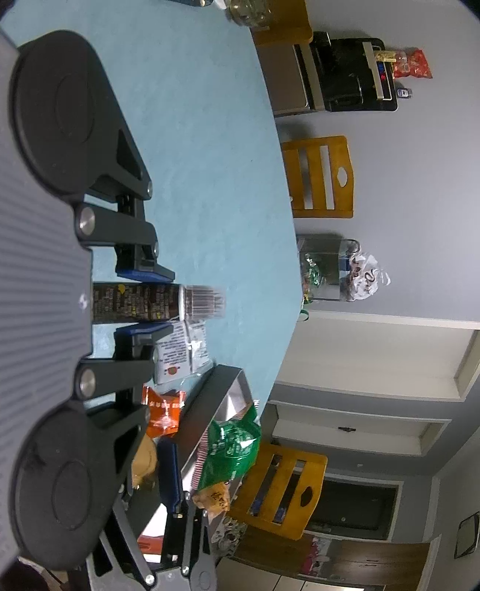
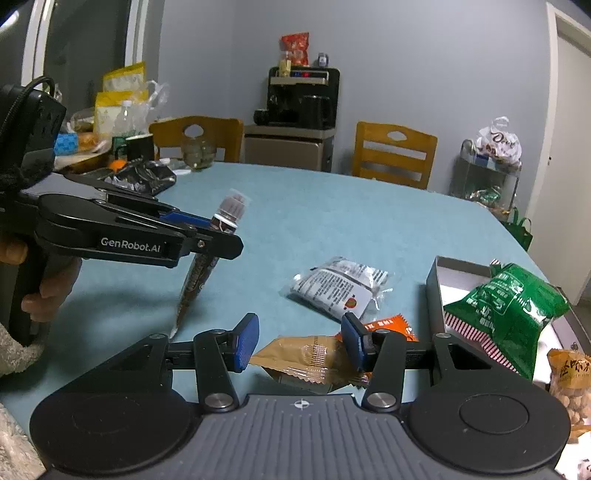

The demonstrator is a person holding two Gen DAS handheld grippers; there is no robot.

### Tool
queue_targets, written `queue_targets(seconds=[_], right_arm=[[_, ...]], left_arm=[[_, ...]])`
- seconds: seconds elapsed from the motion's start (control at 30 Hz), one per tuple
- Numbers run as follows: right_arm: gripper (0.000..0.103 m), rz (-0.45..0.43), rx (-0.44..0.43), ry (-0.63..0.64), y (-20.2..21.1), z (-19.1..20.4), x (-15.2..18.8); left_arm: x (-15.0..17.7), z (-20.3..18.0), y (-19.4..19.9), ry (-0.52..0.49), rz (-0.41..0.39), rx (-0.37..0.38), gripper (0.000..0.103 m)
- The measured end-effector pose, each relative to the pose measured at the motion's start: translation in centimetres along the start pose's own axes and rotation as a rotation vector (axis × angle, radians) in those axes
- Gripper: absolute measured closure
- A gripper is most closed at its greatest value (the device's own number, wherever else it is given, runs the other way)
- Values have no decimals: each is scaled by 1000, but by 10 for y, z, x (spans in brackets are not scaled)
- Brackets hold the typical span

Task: Organize snacks
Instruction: 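Lift the brown tube with the left gripper while the right gripper grasps and lifts the tan packet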

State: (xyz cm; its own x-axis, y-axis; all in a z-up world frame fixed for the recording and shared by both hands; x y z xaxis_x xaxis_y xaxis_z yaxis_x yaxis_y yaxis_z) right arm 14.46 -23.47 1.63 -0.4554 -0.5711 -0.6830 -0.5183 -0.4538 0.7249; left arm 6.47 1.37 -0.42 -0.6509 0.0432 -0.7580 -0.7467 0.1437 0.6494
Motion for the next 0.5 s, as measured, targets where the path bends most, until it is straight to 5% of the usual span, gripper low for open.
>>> queue_targets(seconds=[0.07, 0.1, 0.17, 0.5], right_arm=[[54, -7, -2, 0, 2, -1, -1], [73, -11, -1, 0, 3, -1, -2], [86, -17, 6, 5, 4, -2, -3], [87, -4, 23, -5, -1, -9, -1]], left_arm=[[-1, 1, 4, 2, -7, -1, 83], [-2, 2, 6, 1, -11, -3, 83], [-3, 2, 11, 0, -19, -5, 83], [-2, 3, 18, -8, -21, -7, 84]])
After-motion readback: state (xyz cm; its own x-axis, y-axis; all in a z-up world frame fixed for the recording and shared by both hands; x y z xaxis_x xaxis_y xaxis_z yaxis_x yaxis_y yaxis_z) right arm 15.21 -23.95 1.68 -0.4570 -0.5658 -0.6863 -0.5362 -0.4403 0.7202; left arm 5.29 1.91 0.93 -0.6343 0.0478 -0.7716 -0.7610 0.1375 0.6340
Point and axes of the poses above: each gripper's, at about its wrist camera, not at the fingertips, and y roughly against the way its jaws point, z to its left, x to its underside, the point moved 4 cm from there along -y, roughly the way its jaws point, and after that the axes turned 13 degrees about z, right-handed, at the moved point
